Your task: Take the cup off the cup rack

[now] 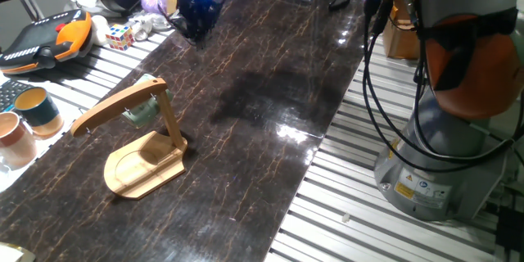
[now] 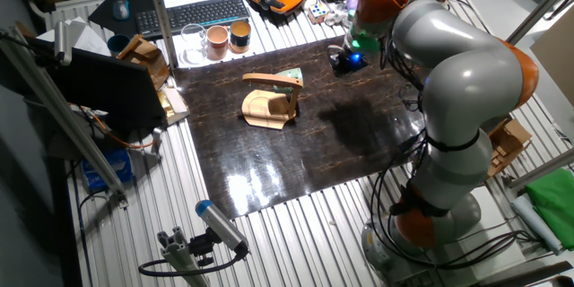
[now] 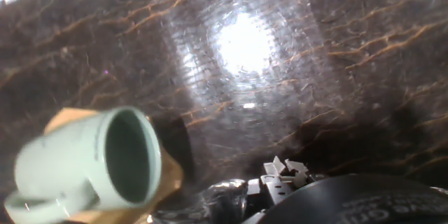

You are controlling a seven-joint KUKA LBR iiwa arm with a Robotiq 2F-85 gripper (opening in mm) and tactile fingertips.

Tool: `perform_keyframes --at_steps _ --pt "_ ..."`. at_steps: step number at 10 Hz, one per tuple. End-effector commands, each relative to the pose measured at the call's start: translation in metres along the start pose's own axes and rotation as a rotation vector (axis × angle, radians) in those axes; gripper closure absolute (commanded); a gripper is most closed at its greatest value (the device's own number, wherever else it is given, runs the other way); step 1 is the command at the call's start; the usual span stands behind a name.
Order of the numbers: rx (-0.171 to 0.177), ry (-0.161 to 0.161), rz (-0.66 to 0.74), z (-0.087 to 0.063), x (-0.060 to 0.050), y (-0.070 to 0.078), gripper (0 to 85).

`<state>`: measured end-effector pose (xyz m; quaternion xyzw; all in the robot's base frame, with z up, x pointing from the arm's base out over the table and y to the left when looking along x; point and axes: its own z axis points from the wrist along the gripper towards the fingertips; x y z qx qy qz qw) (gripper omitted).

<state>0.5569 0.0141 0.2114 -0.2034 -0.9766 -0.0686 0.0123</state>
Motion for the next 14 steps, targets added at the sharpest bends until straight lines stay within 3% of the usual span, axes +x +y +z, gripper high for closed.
perform_keyframes --at_steps 1,7,10,12,14 --pt "-0.001 -0.001 0.058 0.001 -0.001 0.002 84.3" --pt "-0.043 0.06 0.264 0.001 -0.001 0.009 84.3" --pt "-0.037 0.062 0.292 0.005 -0.005 0.013 84.3" --pt "-0.011 0.064 0.306 0.01 -0.009 0.016 84.3" --pt "-0.025 0.093 0.349 0.021 -0.014 0.023 84.3"
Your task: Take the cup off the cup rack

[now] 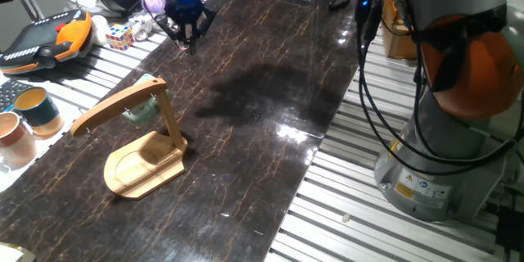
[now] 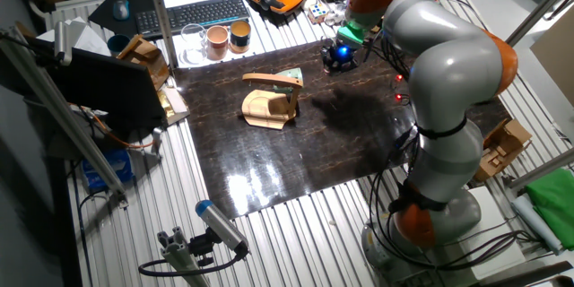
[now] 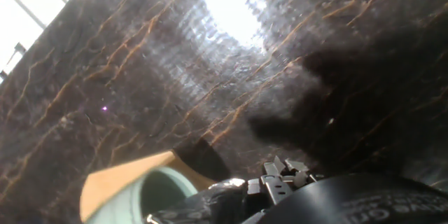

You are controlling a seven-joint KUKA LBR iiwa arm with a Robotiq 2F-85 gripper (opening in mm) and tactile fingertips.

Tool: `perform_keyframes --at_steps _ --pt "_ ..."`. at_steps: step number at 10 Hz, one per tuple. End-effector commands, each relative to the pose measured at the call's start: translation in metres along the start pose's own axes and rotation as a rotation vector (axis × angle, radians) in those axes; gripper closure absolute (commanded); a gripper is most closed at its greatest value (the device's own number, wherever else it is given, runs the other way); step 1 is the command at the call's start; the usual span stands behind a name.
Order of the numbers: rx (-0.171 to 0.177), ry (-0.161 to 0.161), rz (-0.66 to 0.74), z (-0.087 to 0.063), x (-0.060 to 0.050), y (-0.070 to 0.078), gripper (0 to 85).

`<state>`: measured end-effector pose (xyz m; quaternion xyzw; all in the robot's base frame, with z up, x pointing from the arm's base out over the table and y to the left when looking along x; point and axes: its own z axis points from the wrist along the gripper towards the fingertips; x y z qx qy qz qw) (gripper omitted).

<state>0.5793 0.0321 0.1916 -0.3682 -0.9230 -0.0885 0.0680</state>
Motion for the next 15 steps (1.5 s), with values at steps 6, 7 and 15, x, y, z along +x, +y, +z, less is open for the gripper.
perform_keyframes --at_steps 6,7,15 --pt "-0.075 0.048 0.274 0.006 0.0 0.013 84.3" --pt "-0.078 0.054 0.307 0.005 0.002 0.014 84.3" --pt "-0.104 0.067 0.461 0.004 0.005 0.019 84.3"
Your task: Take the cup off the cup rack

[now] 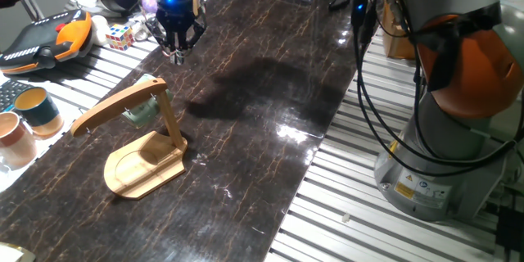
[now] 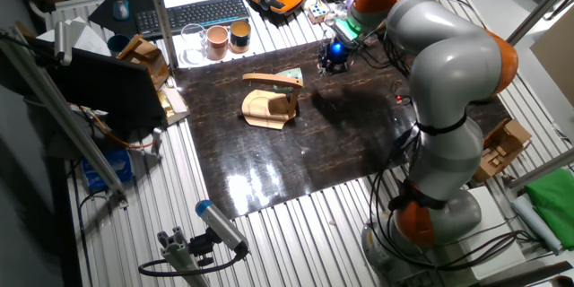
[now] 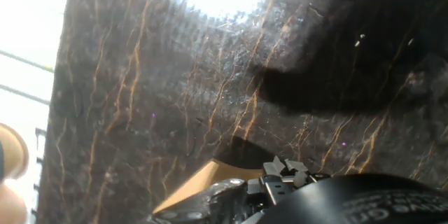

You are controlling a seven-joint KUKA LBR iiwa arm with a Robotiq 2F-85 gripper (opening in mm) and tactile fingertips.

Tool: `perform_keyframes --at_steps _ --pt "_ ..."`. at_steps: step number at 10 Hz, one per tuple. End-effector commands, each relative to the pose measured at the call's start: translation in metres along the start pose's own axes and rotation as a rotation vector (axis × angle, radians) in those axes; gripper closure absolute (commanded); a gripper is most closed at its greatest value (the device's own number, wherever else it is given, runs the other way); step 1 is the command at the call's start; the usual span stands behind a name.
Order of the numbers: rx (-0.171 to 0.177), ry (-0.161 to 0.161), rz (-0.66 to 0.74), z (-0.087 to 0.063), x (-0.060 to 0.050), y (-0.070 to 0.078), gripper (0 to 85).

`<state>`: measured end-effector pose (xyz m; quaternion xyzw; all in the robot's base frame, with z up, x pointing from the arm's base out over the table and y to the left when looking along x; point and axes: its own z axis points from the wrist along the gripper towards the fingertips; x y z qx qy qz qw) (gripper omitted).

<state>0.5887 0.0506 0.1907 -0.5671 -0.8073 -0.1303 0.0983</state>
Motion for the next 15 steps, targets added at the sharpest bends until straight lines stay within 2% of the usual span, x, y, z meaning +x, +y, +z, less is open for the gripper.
perform_keyframes --at_steps 1,2,4,5,7,10,13,15 --pt "0.006 0.003 -0.013 0.0 0.001 0.0 84.3" --pt "0.006 0.003 -0.014 0.0 0.001 0.0 84.3" --pt "0.038 -0.013 -0.023 0.0 0.001 0.0 84.3" --pt "0.038 -0.016 -0.033 0.0 0.001 0.0 84.3" --pt "0.025 -0.043 -0.046 0.0 0.001 0.0 84.3" --pt "-0.007 -0.057 -0.077 0.0 0.001 0.0 84.3" --pt "0.002 -0.087 -0.007 0.0 0.007 0.004 84.3" --pt "-0.013 -0.075 0.033 -0.001 0.012 0.01 84.3"
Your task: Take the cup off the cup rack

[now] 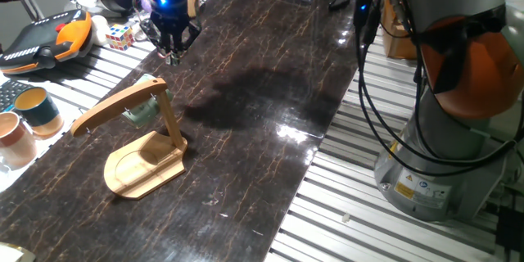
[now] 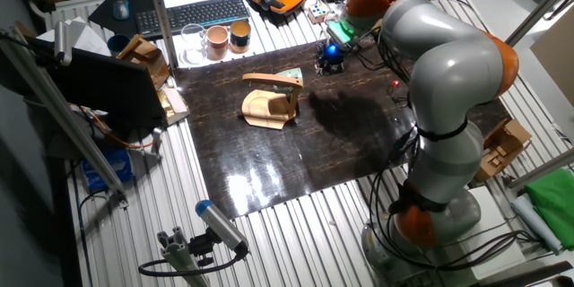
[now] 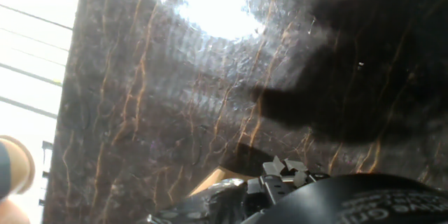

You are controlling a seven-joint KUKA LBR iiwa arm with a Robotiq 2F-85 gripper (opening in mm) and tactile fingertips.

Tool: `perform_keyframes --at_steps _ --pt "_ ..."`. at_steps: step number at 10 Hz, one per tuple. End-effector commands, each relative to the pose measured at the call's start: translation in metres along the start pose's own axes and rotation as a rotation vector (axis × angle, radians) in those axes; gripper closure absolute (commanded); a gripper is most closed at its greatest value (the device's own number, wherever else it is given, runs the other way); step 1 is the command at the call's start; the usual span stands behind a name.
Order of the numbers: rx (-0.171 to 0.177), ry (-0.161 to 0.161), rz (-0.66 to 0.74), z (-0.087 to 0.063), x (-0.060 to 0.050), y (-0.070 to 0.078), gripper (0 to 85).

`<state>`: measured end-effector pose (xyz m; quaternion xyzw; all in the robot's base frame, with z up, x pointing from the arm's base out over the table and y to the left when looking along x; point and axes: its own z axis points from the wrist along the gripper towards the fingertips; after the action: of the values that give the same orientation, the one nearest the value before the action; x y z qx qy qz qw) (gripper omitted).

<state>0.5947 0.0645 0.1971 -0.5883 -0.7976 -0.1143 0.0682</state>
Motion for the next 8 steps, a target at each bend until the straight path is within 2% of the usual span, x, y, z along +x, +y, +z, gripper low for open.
perform_keyframes --at_steps 1,2,4,6,7,8 --pt "-0.007 0.018 0.025 -0.001 0.002 0.002 84.3" --pt "-0.015 0.048 0.054 -0.001 0.005 0.005 84.3" --pt "-0.02 0.078 0.097 0.0 0.007 0.009 84.3" --pt "-0.041 0.115 0.143 0.003 0.005 0.011 84.3" --pt "-0.043 0.117 0.153 0.006 0.003 0.013 84.3" --pt "-0.039 0.104 0.162 0.01 0.002 0.016 84.3"
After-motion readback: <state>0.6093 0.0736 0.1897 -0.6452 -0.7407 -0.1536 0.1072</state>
